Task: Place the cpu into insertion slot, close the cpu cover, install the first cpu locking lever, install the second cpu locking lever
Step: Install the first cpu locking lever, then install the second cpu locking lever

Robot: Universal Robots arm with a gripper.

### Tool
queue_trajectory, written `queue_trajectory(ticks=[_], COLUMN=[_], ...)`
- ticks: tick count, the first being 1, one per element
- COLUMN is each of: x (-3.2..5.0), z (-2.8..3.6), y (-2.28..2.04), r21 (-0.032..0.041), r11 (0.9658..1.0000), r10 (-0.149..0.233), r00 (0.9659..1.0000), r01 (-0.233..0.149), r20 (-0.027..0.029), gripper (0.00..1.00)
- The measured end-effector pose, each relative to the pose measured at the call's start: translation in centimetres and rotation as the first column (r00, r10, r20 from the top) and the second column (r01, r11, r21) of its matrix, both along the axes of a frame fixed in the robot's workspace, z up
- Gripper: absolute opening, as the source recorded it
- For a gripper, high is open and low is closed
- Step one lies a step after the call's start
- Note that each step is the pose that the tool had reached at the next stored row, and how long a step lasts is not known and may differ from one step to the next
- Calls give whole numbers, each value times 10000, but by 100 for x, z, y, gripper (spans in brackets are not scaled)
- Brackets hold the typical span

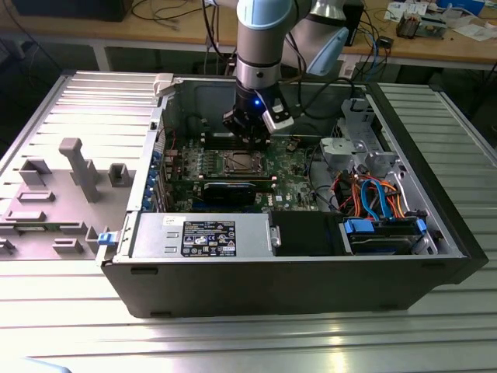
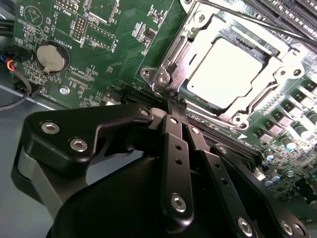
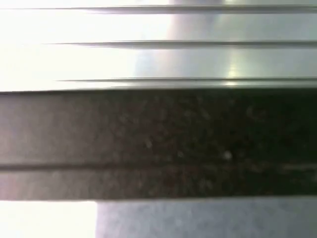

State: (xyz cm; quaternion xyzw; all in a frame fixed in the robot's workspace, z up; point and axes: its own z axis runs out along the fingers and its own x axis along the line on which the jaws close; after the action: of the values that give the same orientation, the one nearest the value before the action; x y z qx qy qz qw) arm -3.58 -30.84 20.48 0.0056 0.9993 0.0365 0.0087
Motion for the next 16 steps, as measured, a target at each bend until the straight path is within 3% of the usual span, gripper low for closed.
queue_trajectory(ticks=[6, 16], x=[-1, -1], z=[22, 22], y=[-4, -9], r21=[-78, -79], r11=[10000, 10000], r10=[-3, -1], r00=[10000, 10000], r01=[3, 1], r20=[0, -1], gripper=[11, 11])
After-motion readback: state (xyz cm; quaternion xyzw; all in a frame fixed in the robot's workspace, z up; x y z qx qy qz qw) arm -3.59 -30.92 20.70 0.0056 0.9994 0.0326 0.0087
